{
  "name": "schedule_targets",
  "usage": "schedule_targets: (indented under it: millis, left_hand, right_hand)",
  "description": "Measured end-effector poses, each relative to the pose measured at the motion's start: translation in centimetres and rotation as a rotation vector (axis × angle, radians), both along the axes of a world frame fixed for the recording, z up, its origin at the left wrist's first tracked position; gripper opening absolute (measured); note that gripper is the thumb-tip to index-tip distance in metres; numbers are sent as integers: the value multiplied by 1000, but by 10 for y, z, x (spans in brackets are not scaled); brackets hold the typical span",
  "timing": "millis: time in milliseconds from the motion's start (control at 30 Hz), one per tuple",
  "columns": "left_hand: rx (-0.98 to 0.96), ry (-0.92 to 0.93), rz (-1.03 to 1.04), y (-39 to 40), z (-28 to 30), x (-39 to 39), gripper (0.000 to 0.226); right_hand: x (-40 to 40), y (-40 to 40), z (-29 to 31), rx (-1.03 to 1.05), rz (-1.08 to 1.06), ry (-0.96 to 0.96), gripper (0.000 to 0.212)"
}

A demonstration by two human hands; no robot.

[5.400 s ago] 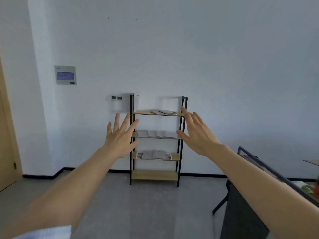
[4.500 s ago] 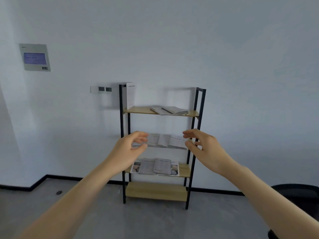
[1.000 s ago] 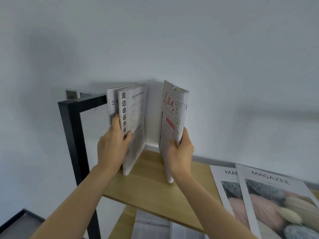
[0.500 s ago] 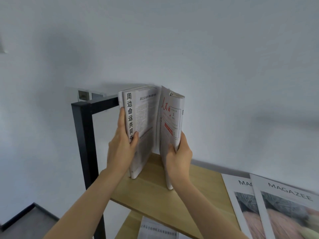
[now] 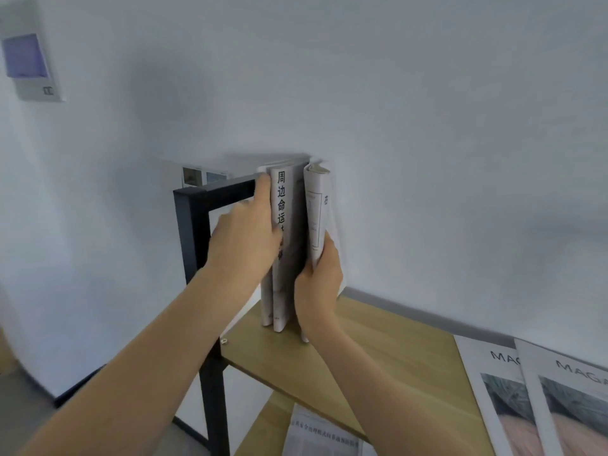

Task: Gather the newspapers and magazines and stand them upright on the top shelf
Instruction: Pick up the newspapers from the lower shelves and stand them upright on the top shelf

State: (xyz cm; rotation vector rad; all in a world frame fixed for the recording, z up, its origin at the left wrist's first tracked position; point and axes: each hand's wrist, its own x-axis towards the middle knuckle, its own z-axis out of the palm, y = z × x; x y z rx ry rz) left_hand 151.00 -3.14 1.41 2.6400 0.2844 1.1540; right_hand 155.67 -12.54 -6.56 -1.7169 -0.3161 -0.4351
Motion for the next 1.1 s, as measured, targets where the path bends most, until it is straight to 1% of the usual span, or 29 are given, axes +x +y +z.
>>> schedule_targets:
  millis: [67, 100, 133, 167, 200, 267, 333, 400, 500, 567, 633, 733, 867, 933, 1100]
  left_hand:
    - [103, -160, -38, 2, 29, -3, 31]
    - [132, -218, -110, 1, 41, -4, 22]
    - [149, -237, -201, 1, 52, -5, 18]
    - [158, -198, -269, 2, 59, -4, 18]
    - [171, -118, -297, 3, 64, -3, 22]
    - [227, 16, -260, 7, 68, 1, 26]
    - [255, 27, -225, 11, 67, 5, 23]
    - [229, 19, -229, 12, 67, 6, 21]
    - [167, -17, -263, 15, 62, 7, 17]
    - [142, -55, -285, 16, 59, 8, 16]
    - [128, -93, -296, 15, 57, 7, 15]
    - [138, -167, -254, 12, 54, 8, 15]
    - [258, -291, -115, 6, 43, 17, 13]
    - [289, -312, -61, 6, 40, 23, 7]
    - [354, -321, -12, 5, 39, 31, 11]
  right_hand:
    - [-1, 10, -2, -42, 30, -9, 63]
    - [-2, 14, -3, -62, 47, -15, 65]
    - [-3, 17, -3, -81, 60, -25, 66]
    - [-3, 19, -4, -102, 76, -39, 66]
    - [-2, 18, -5, -119, 97, -52, 66]
    - [-1, 15, -6, -134, 160, -42, 70]
    - [1, 9, -8, -152, 215, -30, 74]
    - [1, 2, -13, -233, 231, -43, 82]
    - [-1, -7, -31, -423, 236, -21, 106]
    - [-1, -10, -47, -462, 251, 2, 118]
    - [3, -9, -57, -460, 257, 3, 124]
    - [8, -2, -55, -406, 252, 20, 125]
    - [14, 4, -51, -411, 217, 32, 128]
    - [17, 3, -51, -439, 210, 42, 129]
    - [18, -4, -45, -455, 256, 102, 127]
